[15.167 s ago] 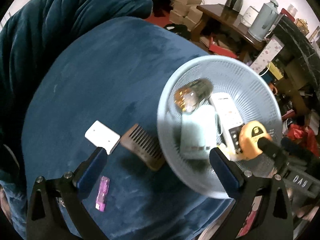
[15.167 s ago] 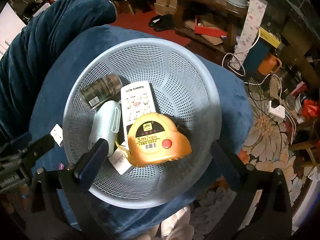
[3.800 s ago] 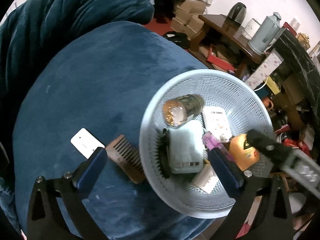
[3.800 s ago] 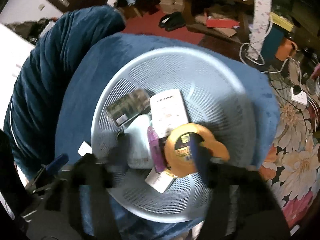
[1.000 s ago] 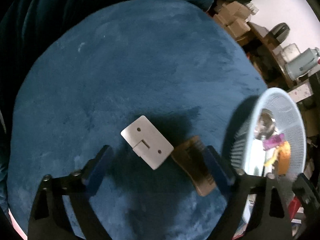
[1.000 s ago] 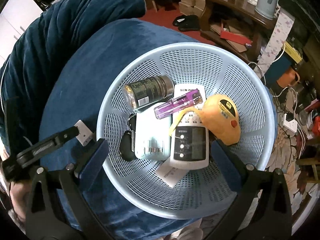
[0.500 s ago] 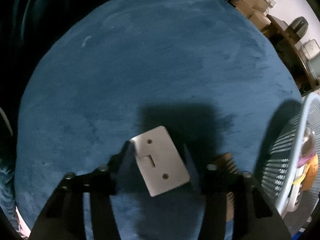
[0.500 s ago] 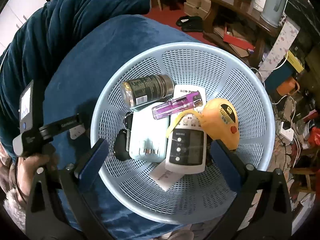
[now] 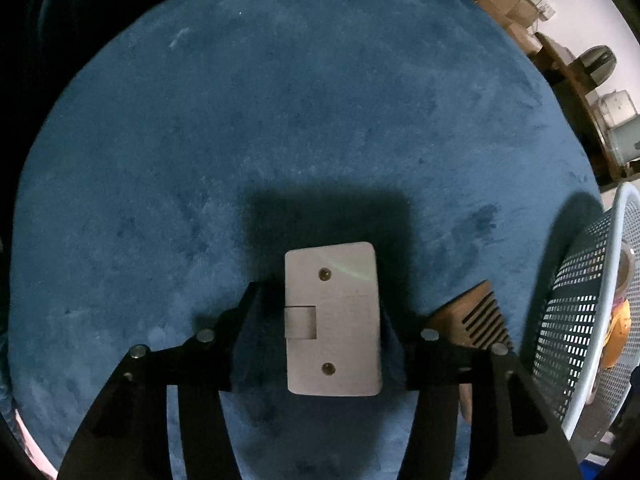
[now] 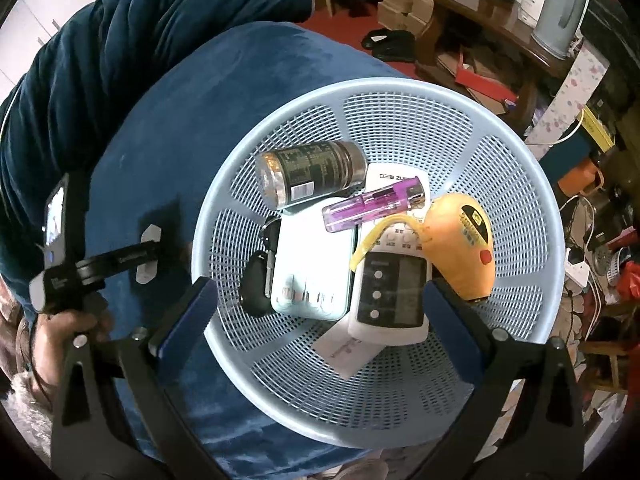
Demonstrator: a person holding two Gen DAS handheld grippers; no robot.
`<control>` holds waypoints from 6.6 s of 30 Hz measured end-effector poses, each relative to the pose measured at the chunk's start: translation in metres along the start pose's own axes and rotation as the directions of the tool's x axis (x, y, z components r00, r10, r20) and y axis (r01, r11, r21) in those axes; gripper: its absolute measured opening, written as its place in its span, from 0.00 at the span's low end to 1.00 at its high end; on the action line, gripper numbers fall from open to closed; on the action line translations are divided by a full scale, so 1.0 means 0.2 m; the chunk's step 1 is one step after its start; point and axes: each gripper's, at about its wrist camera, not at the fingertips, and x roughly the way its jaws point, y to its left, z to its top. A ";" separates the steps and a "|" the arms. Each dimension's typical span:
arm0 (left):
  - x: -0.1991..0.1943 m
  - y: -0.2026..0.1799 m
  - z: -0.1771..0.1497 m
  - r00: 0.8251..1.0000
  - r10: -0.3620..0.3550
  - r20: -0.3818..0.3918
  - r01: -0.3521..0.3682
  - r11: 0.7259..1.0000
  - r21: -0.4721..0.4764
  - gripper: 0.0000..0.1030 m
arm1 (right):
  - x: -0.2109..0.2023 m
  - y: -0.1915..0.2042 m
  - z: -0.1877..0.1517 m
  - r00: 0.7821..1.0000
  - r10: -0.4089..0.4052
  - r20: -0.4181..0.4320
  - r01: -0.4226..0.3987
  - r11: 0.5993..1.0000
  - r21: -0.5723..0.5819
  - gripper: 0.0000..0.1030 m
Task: Organize rigid objects
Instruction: 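Grasp the white plug charger with the left tool while the right tool moves toward the comb, then lift the charger in the left tool while the right tool reaches the wooden comb, then close the right tool on the wooden comb while the left tool holds the charger, then carry the charger in the left tool while the right tool carries the comb to the basket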
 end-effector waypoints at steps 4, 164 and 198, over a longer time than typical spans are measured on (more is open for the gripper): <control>-0.04 0.02 -0.01 1.000 -0.011 0.014 0.011 1.000 0.011 0.40 | 0.01 0.00 0.00 1.000 -0.005 -0.005 0.005 1.000 -0.003 1.00; -0.22 0.78 -0.66 0.998 -0.052 0.032 0.057 0.983 -0.176 0.30 | 0.42 0.96 -0.27 0.918 0.251 -0.308 -0.277 0.960 -0.044 0.16; -0.37 0.86 -0.69 0.993 -0.078 0.092 0.093 0.981 -0.171 0.29 | 0.33 0.85 -0.32 0.944 0.208 -0.255 -0.236 0.968 -0.086 0.48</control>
